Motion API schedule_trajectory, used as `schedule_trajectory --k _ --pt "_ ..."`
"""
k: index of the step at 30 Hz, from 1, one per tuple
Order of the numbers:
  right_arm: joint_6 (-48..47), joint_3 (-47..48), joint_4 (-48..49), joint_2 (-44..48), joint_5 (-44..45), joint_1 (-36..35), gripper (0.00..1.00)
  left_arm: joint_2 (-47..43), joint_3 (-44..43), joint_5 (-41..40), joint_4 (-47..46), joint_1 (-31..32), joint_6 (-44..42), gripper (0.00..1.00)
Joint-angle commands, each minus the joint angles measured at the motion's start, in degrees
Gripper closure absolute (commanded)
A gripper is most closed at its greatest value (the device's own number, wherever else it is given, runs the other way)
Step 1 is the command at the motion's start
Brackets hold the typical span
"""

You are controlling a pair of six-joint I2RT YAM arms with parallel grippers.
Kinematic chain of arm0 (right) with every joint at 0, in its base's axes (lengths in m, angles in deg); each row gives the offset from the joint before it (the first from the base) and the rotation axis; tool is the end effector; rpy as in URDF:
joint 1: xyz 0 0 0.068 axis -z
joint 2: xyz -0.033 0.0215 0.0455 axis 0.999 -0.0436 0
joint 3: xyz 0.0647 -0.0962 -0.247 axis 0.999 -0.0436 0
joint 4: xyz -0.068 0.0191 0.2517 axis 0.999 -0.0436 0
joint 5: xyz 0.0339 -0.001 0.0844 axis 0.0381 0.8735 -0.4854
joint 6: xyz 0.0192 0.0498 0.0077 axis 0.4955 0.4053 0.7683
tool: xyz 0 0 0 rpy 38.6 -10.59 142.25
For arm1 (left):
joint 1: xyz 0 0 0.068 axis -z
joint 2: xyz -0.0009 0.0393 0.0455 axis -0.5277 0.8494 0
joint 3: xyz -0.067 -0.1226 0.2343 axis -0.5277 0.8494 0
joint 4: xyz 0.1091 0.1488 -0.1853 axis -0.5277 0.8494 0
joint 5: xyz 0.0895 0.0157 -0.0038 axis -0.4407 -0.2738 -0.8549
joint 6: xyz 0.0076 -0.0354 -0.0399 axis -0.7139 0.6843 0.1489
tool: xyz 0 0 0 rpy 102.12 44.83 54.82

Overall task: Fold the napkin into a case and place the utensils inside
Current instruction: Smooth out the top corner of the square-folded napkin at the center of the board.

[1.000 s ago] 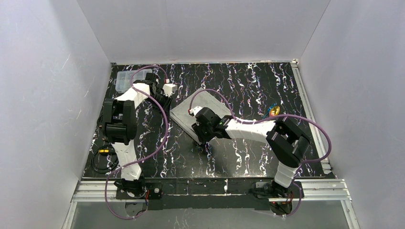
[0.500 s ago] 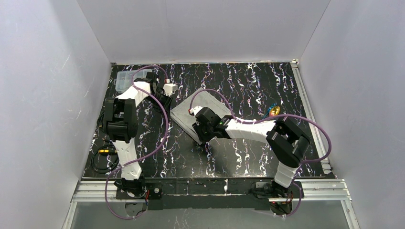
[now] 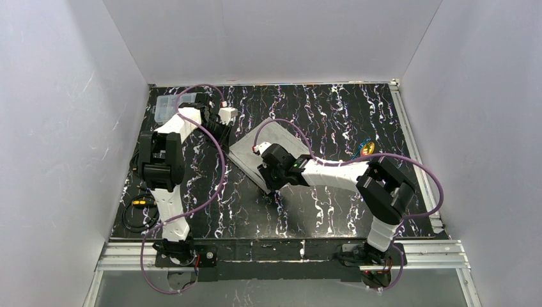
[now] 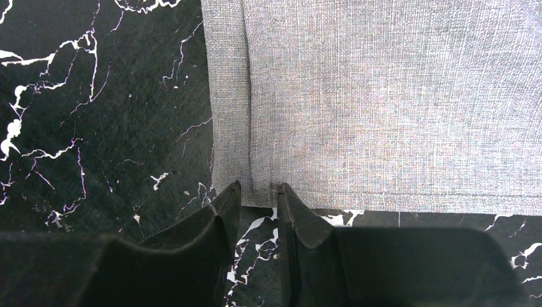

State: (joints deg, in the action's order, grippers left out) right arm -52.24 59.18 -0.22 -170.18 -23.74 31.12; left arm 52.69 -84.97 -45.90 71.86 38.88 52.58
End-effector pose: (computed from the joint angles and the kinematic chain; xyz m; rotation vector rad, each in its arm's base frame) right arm 0.2069 0.3057 0.1834 -0.8713 2.3368 0.4327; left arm 0.4060 -0.0665 0.1872 0.7843 2.5763 -0.5913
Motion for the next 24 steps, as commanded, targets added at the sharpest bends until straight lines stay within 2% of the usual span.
schedule_trajectory --k 1,19,24 --pt "0.88 0.12 2.56 0.64 0.5 -0.27 0.65 1.21 -0.21 -1.8 -2.2 0.09 1.2 0.82" --pt "0.84 -0.17 2.29 2.39 0.37 -0.28 0.68 2.61 1.91 -6.58 -6.79 0.09 2.65 0.83" --pt "0.86 0.32 0.94 2.75 1.43 -0.31 0.75 2.26 2.57 -6.85 -6.96 0.09 2.43 0.82"
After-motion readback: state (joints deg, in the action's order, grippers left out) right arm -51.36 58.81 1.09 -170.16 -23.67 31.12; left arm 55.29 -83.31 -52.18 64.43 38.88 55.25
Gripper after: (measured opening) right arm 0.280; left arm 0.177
